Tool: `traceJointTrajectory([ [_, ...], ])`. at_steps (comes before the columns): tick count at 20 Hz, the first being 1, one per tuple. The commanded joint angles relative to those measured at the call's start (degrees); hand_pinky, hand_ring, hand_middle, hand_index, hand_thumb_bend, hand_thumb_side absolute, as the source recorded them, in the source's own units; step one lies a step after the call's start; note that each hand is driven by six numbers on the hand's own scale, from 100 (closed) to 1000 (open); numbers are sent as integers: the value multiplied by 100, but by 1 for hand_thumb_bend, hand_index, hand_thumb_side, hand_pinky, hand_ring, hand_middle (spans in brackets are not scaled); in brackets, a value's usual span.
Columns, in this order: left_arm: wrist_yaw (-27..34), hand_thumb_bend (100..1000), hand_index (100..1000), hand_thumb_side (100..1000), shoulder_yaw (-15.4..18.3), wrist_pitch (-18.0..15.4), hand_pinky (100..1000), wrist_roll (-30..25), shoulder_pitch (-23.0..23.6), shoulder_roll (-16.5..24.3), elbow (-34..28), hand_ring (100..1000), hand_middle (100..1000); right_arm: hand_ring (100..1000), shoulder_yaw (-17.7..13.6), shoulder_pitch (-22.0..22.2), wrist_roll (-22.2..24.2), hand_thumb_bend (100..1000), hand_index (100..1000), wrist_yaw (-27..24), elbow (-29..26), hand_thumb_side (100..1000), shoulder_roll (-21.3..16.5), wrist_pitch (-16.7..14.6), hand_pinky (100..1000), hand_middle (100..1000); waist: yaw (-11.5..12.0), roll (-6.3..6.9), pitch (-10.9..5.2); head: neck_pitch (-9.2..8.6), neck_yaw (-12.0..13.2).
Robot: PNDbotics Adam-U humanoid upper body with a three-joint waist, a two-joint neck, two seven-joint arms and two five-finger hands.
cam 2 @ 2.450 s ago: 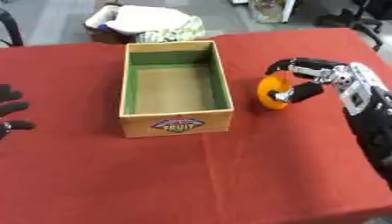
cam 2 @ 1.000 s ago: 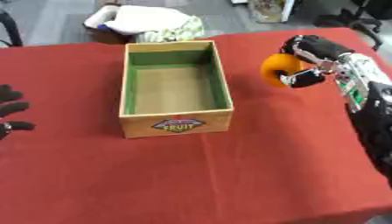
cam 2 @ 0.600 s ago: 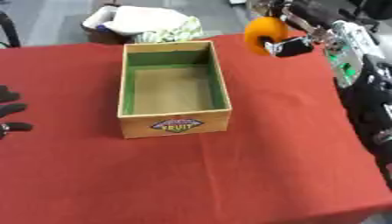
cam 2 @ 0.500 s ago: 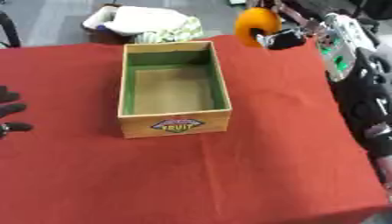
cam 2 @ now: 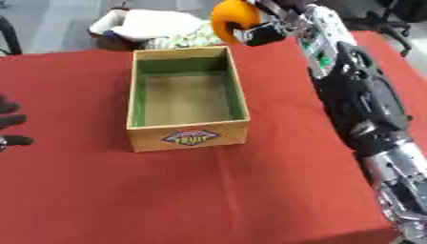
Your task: Pick up objects on the table and place them in the box.
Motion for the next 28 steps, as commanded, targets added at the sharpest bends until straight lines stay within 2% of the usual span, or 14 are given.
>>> traceJointTrajectory([
  [1,41,123,840,1000,-15,-6,618,-33,-48,-16,-121,777,739,632,11,-241,-58,100,173,265,144,207,171,-44,818,547,11,16,-125,7,-45],
  [7,58,122,841,1000,-37,3,618,-58,-57,-37,-121,778,740,641,73,-308,-144,100,193,765,517,215,584,-122,821,563,25,56,-121,0,-94],
  [8,59,122,841,1000,-38,4,618,-59,-57,-40,-121,778,740,643,82,-309,-159,100,202,844,567,169,625,-135,821,566,26,60,-121,0,-99],
  [9,60,122,841,1000,-38,4,618,-60,-58,-42,-121,778,740,644,90,-301,-179,100,203,930,610,217,663,-140,822,568,27,65,-119,2,-108],
  [14,67,123,840,1000,-40,5,618,-67,-56,-51,-121,778,740,661,135,-232,-251,100,259,1342,815,228,809,-163,829,589,21,83,-110,6,-122],
  [17,68,122,840,1000,-39,5,618,-67,-58,-53,-121,778,740,686,185,-189,-218,100,325,1535,905,249,860,-210,840,621,10,93,-105,-3,-122],
  [22,69,121,840,1000,-33,8,618,-68,-51,-55,-121,778,741,703,235,-117,-94,100,357,1780,1001,268,920,-284,848,644,-12,121,-106,-18,-129],
  [24,70,121,839,1000,-34,11,619,-74,-49,-58,-121,778,741,716,261,-90,-28,100,394,1838,1033,324,932,-322,854,663,-23,133,-106,-23,-130],
  [25,70,121,839,1000,-36,14,619,-79,-48,-57,-121,778,741,731,280,-80,27,100,456,1861,1047,365,933,-353,861,682,-29,138,-106,-25,-129],
  [28,68,120,839,1000,-34,21,620,-90,-45,-55,-121,778,741,750,324,-62,246,100,522,1893,1055,411,920,-470,871,710,-45,149,-108,-27,-137],
])
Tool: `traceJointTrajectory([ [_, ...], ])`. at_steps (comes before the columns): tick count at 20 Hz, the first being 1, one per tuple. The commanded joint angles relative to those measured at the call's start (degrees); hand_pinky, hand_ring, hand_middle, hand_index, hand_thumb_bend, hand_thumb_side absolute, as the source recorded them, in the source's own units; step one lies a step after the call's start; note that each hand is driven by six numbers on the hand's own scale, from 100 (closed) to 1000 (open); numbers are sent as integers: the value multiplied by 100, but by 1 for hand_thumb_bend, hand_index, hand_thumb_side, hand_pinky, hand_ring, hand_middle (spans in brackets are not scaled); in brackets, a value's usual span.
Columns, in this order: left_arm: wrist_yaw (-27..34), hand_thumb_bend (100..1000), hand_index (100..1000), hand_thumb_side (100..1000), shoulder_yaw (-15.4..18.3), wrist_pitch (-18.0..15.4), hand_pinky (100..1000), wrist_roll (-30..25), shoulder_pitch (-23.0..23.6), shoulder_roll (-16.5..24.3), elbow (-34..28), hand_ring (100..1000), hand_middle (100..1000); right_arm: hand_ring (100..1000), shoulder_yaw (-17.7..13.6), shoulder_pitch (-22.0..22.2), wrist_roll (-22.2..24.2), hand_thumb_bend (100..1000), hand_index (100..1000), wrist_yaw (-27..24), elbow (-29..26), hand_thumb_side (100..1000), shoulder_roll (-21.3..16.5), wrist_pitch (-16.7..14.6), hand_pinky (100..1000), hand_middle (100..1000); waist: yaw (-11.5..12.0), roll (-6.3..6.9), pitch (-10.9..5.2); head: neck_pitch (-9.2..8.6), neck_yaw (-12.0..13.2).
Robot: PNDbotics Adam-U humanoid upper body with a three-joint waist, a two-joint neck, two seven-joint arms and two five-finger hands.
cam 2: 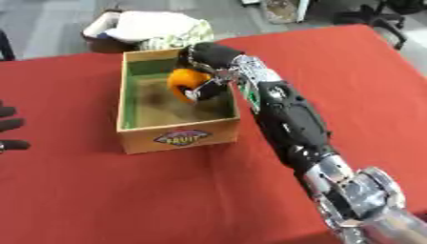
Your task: Pick up objects on the table and place them in the box.
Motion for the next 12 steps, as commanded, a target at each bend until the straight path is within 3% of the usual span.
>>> traceJointTrajectory([
  [1,18,120,838,1000,4,-7,620,-32,-45,-5,-121,778,741,756,21,-108,211,100,558,51,-62,428,-69,-108,875,718,-8,4,-107,-28,-7],
  [5,16,121,838,1000,8,-6,620,-38,-39,-7,-121,778,741,784,1,-82,478,203,731,-33,-127,470,-120,-186,898,756,-15,6,-109,-30,2],
  [6,16,121,838,1000,9,-7,620,-37,-38,-7,-121,778,741,796,-9,-77,562,227,781,-79,-150,517,-139,-199,907,770,-18,6,-110,-31,4],
  [7,17,121,839,1000,10,-8,620,-36,-39,-6,-121,778,742,818,-19,-71,669,255,844,-131,-174,625,-162,-208,921,796,-21,5,-110,-32,5],
  [12,16,122,840,1000,13,-8,621,-36,-34,-2,-121,778,742,863,-98,-50,1422,386,932,-506,-320,851,-302,-218,948,850,-39,-1,-104,-28,16],
])
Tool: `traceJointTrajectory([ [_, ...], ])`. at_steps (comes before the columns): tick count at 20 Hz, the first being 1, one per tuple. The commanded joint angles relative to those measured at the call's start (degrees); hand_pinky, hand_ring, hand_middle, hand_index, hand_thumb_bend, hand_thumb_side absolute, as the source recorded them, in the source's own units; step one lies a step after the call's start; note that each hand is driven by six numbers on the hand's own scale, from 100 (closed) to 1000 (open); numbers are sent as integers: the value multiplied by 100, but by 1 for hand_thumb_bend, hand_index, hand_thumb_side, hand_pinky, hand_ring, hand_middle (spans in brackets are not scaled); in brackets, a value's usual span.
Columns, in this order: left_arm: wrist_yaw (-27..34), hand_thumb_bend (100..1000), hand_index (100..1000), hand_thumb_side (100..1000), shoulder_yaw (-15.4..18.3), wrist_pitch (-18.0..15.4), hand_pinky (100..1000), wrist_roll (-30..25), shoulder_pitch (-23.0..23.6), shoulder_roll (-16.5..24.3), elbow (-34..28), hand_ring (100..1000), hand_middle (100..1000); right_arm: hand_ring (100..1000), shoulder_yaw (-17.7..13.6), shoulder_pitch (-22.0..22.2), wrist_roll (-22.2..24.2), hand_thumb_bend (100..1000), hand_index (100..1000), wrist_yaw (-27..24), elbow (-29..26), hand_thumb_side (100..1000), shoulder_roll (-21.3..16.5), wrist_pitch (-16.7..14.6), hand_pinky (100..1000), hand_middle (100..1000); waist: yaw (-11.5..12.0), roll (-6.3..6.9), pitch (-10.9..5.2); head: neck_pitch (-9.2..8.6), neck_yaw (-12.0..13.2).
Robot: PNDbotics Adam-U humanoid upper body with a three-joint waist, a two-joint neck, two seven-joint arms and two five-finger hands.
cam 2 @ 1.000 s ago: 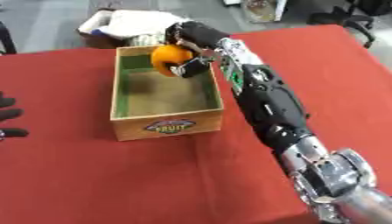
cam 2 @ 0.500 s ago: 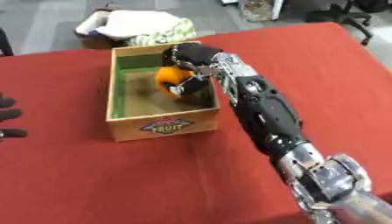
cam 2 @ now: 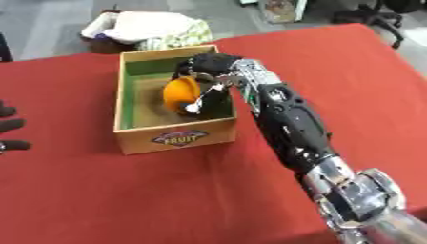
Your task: Pick up objects on the table and place them in the box.
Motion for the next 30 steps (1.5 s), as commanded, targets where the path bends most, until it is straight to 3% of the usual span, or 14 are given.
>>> traceJointTrajectory([
  [1,16,122,840,1000,14,-5,621,-12,-33,39,-121,778,742,865,-97,-93,466,396,938,-314,-242,865,-231,8,949,853,-6,-13,-102,-26,20],
  [5,14,122,840,1000,21,-9,621,-8,-32,44,-121,778,742,869,-209,-42,909,417,948,-894,-463,898,-386,80,948,854,-17,-19,-97,-29,41],
  [16,-4,122,841,1000,34,-17,622,0,-36,66,-121,777,742,861,-404,234,1451,357,949,-2533,-1329,836,-1016,479,933,839,-45,-56,-92,-41,106],
  [30,-27,122,842,1000,59,-29,623,28,-69,72,-121,777,744,790,-755,1344,737,108,878,-4885,-2373,612,-1774,1080,818,736,-86,-67,-47,-123,224],
])
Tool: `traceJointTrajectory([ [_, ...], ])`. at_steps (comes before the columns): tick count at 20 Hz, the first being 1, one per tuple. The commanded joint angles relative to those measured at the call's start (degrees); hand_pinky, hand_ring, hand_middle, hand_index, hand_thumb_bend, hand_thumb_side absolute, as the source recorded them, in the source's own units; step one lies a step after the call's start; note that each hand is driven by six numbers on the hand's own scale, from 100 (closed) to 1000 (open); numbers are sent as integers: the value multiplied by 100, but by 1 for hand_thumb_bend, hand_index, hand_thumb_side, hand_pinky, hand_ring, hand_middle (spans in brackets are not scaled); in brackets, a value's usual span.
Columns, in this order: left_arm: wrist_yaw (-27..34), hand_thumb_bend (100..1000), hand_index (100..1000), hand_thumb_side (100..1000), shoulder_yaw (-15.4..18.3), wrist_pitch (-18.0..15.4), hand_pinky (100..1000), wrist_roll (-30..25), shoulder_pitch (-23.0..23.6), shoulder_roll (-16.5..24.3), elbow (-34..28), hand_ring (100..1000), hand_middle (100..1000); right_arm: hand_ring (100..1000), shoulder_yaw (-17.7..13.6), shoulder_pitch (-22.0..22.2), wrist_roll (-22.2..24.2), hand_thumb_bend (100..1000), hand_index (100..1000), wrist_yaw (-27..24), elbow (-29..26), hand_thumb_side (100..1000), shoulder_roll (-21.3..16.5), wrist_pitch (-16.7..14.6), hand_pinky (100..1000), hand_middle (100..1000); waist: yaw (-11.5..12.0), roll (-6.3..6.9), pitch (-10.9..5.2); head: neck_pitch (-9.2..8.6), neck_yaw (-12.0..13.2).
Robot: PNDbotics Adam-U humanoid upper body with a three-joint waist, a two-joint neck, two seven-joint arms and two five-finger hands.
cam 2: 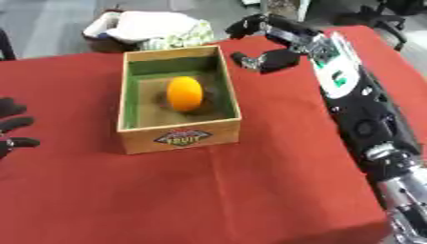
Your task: Pick up objects on the table and place them in the box.
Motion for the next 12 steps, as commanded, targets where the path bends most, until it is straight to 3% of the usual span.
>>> traceJointTrajectory([
  [1,-21,121,842,1000,56,-15,623,21,-72,74,-121,777,744,785,-170,139,-145,100,871,-661,-317,604,-297,168,810,729,-12,-15,-72,-84,45],
  [7,-30,124,843,1000,81,-19,623,54,-76,71,-121,777,745,749,-429,682,-230,100,817,-1904,-559,547,-359,504,748,678,-7,-33,-43,-105,89],
  [12,-32,124,842,1000,91,-23,623,75,-86,79,-121,777,745,735,-576,991,-246,100,805,-2422,-771,560,-393,689,720,662,-27,-36,-25,-113,91],
])
